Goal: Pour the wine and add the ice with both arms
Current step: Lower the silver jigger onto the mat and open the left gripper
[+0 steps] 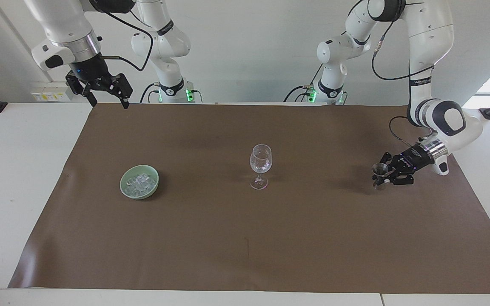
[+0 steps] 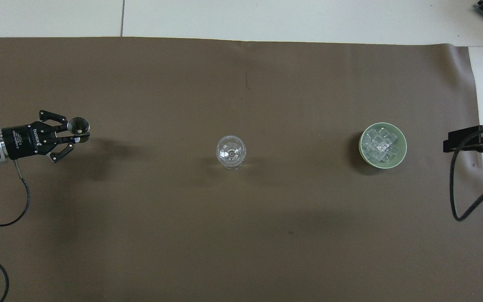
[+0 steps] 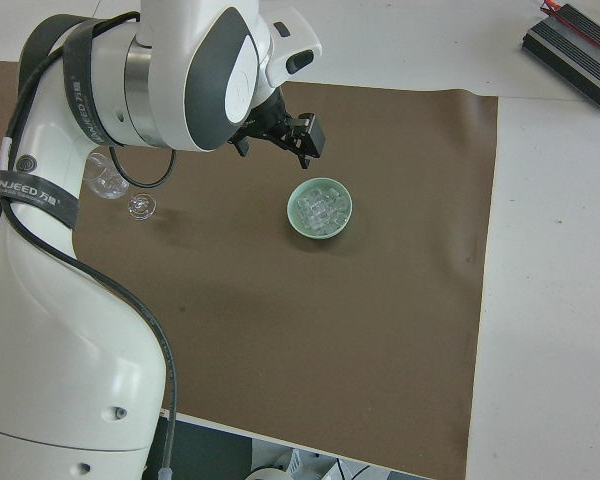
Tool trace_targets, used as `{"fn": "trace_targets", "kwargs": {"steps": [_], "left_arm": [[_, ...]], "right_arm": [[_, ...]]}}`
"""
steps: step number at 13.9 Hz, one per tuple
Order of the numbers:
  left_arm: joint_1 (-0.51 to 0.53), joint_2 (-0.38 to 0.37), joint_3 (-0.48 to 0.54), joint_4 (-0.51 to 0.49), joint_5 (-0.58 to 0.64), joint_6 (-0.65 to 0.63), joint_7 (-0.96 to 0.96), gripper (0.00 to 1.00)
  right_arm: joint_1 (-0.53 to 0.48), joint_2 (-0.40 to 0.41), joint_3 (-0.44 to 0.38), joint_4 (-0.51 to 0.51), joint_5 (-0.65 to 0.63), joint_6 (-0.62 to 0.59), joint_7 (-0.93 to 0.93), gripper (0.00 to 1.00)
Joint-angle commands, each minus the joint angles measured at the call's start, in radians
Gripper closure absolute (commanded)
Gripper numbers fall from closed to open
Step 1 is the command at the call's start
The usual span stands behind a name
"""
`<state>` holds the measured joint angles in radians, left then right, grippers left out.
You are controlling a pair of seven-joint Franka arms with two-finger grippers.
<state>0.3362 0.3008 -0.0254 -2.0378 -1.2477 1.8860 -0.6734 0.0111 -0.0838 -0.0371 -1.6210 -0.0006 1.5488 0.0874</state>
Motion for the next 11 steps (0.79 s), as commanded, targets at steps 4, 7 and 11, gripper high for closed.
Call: {"fn": "trace_targets", "kwargs": {"steps": [4,7,11], "left_arm": [[0.101,0.093,-0.008,-0.022,-0.107,-0.145,0.147,1.00],[0.089,0.090,-0.008,-0.059,-0.186,-0.146,0.178,1.00],[0.046,0.084,-0.007,-0.116,-0.306,-0.137,0.181,1.00]], "right_arm": [[0.000,-0.016,0.000,-0.011,0.008,-0.012,-0.020,0.00],[0.000,-0.016,0.000,-0.011,0.008,-0.012,-0.020,0.00],[0.000,-0.016,0.000,-0.011,0.008,-0.012,-0.020,0.00]]}}
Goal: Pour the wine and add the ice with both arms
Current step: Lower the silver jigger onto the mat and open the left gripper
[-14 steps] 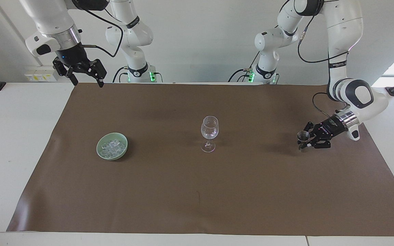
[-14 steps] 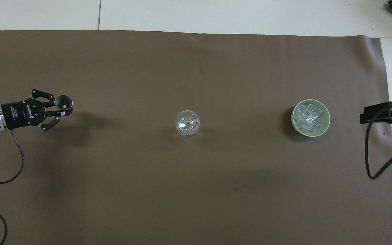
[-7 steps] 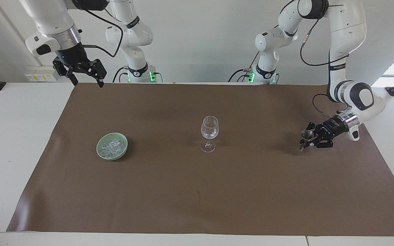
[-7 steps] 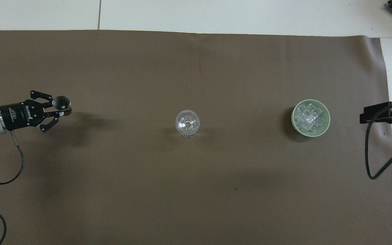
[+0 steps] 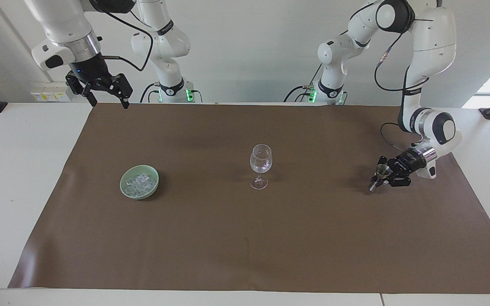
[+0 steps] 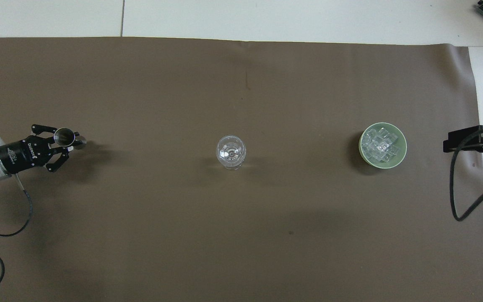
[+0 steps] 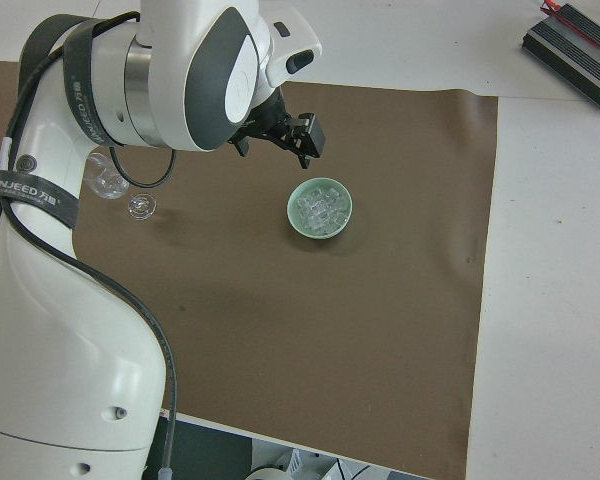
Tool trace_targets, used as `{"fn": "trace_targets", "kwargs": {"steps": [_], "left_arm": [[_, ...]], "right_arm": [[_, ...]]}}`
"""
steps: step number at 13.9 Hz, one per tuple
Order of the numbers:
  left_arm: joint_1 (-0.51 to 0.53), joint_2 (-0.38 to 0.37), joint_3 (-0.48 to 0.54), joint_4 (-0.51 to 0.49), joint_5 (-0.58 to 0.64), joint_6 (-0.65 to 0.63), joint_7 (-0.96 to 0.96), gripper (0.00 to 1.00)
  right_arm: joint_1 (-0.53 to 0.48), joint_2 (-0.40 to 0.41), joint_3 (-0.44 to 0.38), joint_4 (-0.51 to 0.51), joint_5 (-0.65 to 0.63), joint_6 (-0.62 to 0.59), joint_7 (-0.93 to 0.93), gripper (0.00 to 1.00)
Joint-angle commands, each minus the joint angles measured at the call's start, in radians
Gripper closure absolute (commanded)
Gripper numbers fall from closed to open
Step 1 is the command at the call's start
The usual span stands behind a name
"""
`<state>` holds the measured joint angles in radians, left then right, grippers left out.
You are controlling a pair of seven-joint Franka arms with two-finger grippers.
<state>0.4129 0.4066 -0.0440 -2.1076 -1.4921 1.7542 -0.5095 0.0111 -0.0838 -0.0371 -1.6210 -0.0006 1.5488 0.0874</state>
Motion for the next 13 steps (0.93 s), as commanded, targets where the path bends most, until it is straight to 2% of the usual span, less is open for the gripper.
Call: {"fn": "trace_targets", "kwargs": {"steps": [1,13], "left_arm": [[-0.035,-0.022,0.012,-0.055,-0.066,-0.001,0.017,1.00],[-0.026,-0.022,0.013,-0.103,-0.068,0.004,0.040,1.00]], "right_arm": [[-0.002,-0.016,0.000,-0.011,0.008,-0.012,-0.020,0.00],[0.000,-0.016,0.000,-0.011,0.008,-0.012,-0.020,0.00]]}}
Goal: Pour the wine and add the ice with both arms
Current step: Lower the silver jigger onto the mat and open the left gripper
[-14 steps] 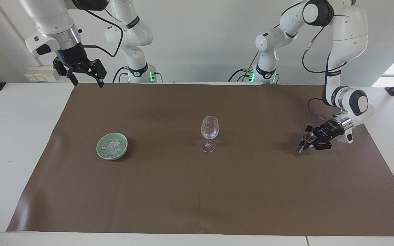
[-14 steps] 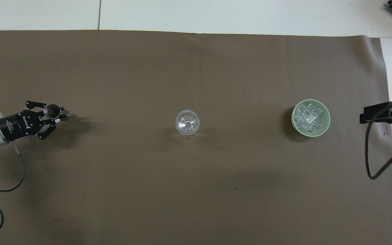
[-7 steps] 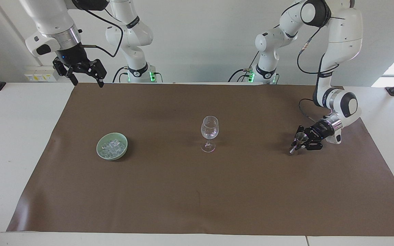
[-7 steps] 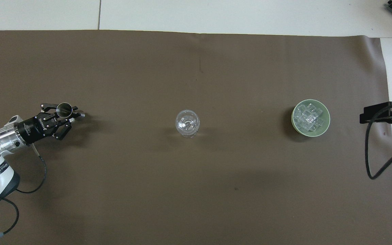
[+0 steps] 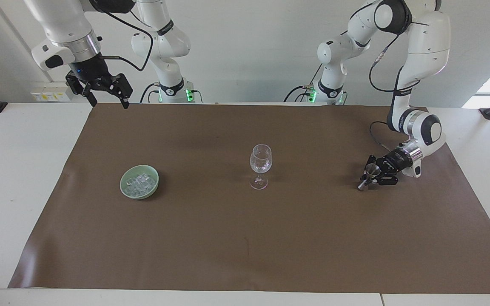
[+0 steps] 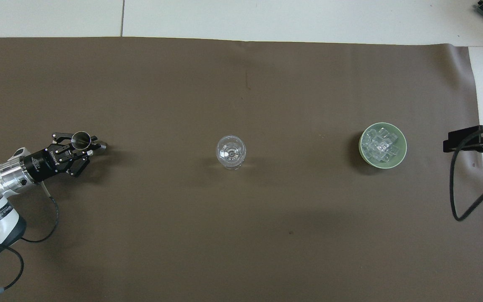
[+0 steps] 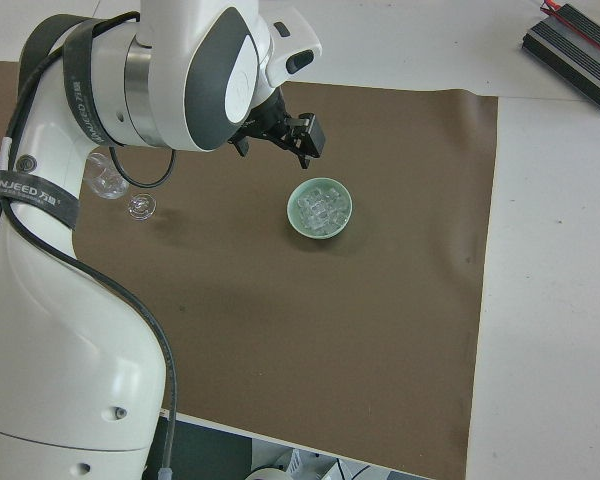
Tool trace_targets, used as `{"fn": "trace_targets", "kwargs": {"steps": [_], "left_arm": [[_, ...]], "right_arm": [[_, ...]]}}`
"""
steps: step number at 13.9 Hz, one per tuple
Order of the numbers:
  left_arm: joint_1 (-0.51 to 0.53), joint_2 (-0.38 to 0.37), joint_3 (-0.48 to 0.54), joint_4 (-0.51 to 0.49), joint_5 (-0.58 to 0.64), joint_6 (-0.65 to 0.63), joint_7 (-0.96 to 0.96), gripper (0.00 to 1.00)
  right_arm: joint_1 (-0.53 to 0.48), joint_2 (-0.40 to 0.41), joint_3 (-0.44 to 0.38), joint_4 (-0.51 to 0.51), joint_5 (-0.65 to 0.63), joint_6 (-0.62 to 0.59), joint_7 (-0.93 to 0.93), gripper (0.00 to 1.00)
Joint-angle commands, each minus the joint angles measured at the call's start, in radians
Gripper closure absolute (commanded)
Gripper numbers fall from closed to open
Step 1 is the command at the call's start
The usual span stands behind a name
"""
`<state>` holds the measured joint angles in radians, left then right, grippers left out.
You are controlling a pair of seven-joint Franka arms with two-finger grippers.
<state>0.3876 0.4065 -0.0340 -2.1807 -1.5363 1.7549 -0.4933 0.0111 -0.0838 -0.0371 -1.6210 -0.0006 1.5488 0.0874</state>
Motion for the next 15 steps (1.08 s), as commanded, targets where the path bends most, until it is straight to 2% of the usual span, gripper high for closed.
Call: {"fn": "trace_targets", "kwargs": {"steps": [1,4,6,7,9,10,15], "left_arm": [[-0.001,-0.021,0.003,-0.034,-0.024,0.008,0.030,1.00],[-0.006,-0.023,0.003,-0.042,-0.024,0.015,0.041,1.00],[-0.003,-0.023,0.003,-0.042,-0.024,0.015,0.041,0.95],[0.000,-0.023,0.003,-0.040,-0.024,0.015,0.041,0.87],[0.002,-0.023,0.003,-0.040,-0.024,0.015,0.045,0.40],[0.004,-0.023,0.003,-0.040,-0.024,0.015,0.047,0.36],[0.004,-0.023,0.005,-0.036,-0.024,0.020,0.047,0.33]], "right_arm": [[0.000,-0.016,0.000,-0.011,0.008,-0.012,-0.020,0.00],[-0.002,-0.016,0.000,-0.011,0.008,-0.012,-0.020,0.00],[0.000,-0.016,0.000,-0.011,0.008,-0.012,-0.020,0.00],[0.000,-0.016,0.000,-0.011,0.008,-0.012,-0.020,0.00],[0.000,-0.016,0.000,-0.011,0.008,-0.012,-0.020,0.00],[0.000,-0.016,0.000,-0.011,0.008,-0.012,-0.020,0.00],[0.000,-0.016,0.000,-0.011,0.008,-0.012,-0.020,0.00]]}}
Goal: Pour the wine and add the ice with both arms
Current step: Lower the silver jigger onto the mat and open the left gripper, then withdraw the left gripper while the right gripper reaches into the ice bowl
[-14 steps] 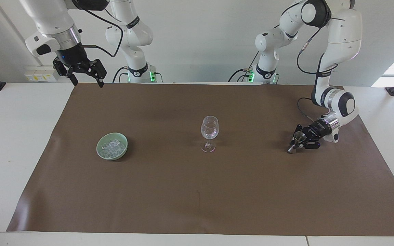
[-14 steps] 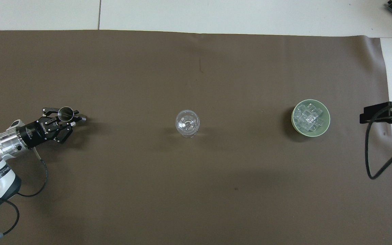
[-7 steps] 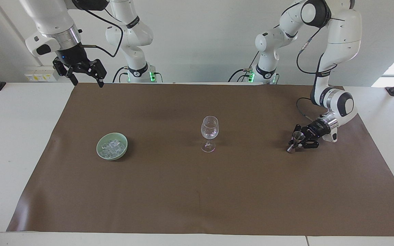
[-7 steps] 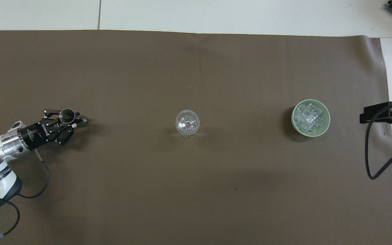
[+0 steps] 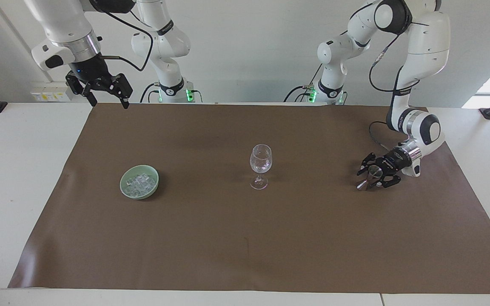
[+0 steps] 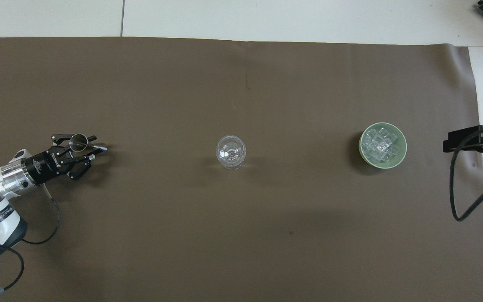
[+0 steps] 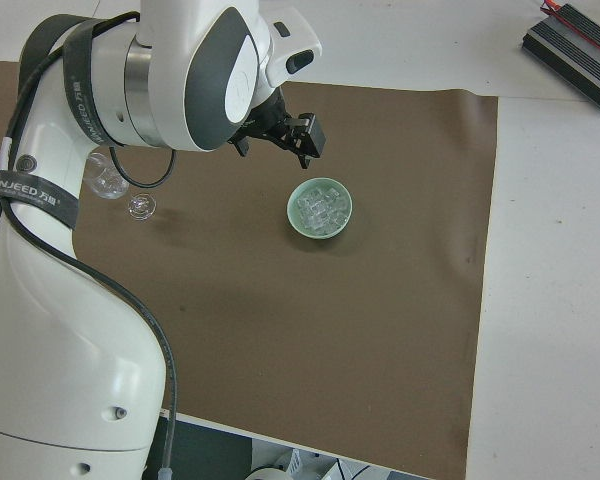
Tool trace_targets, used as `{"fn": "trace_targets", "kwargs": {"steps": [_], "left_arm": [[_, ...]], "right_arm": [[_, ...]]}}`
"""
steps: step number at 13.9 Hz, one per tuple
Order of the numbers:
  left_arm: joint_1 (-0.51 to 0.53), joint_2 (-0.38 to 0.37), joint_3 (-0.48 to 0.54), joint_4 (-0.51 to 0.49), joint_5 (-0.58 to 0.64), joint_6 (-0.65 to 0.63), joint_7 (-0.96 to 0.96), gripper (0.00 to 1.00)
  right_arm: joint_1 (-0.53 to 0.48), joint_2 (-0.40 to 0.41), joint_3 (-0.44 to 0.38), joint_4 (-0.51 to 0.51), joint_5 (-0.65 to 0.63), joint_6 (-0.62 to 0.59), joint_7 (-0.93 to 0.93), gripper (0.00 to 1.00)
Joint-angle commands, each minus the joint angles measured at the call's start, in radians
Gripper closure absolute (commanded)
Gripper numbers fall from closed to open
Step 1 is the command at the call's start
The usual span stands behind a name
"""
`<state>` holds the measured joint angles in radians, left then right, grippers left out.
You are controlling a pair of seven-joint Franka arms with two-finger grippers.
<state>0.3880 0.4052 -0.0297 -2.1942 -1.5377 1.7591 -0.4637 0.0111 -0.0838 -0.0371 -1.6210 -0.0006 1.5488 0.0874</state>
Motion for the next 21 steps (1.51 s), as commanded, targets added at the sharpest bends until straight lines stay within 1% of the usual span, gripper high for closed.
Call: {"fn": "trace_targets", "kwargs": {"steps": [1,2,3,4,7,12,13,15,17,18,19,21], "left_arm": [[0.003,-0.022,0.002,-0.018,-0.022,0.016,0.017,0.32],[0.005,-0.022,0.002,-0.018,-0.021,0.016,0.019,0.25],[0.003,-0.022,0.004,-0.013,-0.016,0.017,0.022,0.09],[0.003,-0.022,0.004,-0.012,-0.013,0.017,0.023,0.00],[0.003,-0.029,0.007,0.007,0.016,0.017,0.028,0.00],[0.008,-0.055,0.014,0.057,0.210,0.033,0.031,0.00],[0.006,-0.065,0.033,0.059,0.237,0.039,0.036,0.00],[0.008,-0.074,0.048,0.060,0.264,0.046,0.072,0.00],[0.006,-0.082,0.050,0.060,0.268,0.057,0.082,0.00],[0.006,-0.088,0.050,0.066,0.290,0.065,0.082,0.00],[0.005,-0.091,0.050,0.073,0.324,0.071,0.082,0.00],[0.006,-0.103,0.051,0.093,0.369,0.071,0.082,0.00]], "right_arm": [[0.000,-0.016,0.000,-0.011,0.008,-0.012,-0.020,0.00],[0.000,-0.016,0.000,-0.011,0.008,-0.012,-0.020,0.00],[0.000,-0.016,0.000,-0.011,0.008,-0.012,-0.020,0.00],[0.000,-0.016,0.000,-0.011,0.008,-0.012,-0.020,0.00],[0.000,-0.016,0.000,-0.011,0.008,-0.012,-0.020,0.00],[0.000,-0.016,0.000,-0.011,0.008,-0.013,-0.020,0.00],[0.000,-0.016,0.000,-0.011,0.008,-0.013,-0.020,0.00],[0.000,-0.016,0.000,-0.011,0.008,-0.012,-0.020,0.00],[-0.002,-0.017,0.000,-0.025,0.008,0.008,-0.023,0.00],[-0.002,-0.028,0.000,-0.049,0.008,0.040,-0.024,0.00],[-0.002,-0.048,0.000,-0.097,0.008,0.094,-0.026,0.00],[-0.002,-0.103,0.000,-0.230,0.008,0.227,-0.026,0.00]]}}
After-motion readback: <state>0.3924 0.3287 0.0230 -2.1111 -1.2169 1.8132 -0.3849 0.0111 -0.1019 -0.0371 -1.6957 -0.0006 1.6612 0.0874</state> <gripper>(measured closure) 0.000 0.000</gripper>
